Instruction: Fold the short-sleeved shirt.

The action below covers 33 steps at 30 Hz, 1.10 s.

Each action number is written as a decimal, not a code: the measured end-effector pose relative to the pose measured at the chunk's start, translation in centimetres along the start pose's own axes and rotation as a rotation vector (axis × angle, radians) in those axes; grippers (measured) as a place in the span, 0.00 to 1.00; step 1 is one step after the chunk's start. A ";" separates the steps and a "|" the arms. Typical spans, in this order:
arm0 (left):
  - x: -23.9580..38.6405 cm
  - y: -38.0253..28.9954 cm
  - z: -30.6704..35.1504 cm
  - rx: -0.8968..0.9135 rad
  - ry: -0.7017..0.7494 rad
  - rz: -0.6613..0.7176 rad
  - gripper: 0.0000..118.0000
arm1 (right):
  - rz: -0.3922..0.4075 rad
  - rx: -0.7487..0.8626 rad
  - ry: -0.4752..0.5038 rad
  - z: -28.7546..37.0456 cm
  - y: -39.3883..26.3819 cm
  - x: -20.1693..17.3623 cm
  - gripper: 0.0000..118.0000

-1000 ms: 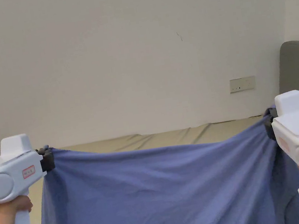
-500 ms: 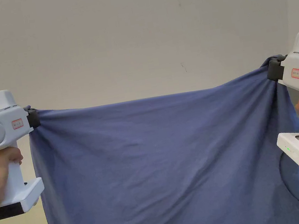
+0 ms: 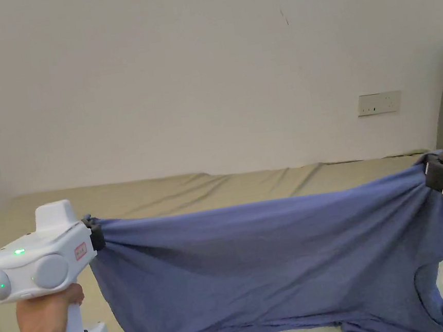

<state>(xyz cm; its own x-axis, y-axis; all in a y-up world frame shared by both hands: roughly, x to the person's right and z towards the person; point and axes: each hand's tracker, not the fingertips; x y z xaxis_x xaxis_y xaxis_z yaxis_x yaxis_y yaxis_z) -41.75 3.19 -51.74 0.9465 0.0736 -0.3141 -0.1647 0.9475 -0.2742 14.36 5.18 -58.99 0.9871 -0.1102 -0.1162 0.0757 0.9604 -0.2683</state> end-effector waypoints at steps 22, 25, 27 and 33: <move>-9.2 -26.8 21.5 -0.378 0.025 0.107 0.01 | -0.035 -0.432 0.033 23.8 -27.1 3.8 0.05; -10.4 -28.0 24.2 -0.389 0.027 0.099 0.01 | -0.026 -0.450 0.033 27.1 -28.6 4.1 0.05; -10.7 -28.8 26.0 -0.409 0.030 0.089 0.01 | -0.015 -0.471 0.033 28.9 -29.6 4.3 0.05; -11.4 -32.1 28.5 -0.491 0.054 0.089 0.01 | -0.019 -0.566 0.005 31.6 -33.6 4.5 0.05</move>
<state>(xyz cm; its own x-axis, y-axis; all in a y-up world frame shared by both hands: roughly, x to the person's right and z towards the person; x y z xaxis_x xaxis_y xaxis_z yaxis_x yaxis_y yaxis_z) -39.36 -19.16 -13.50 0.9094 0.1189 -0.3985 -0.3674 0.6786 -0.6360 20.74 -19.52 -20.23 0.9855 -0.1288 -0.1101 0.0050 0.6711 -0.7413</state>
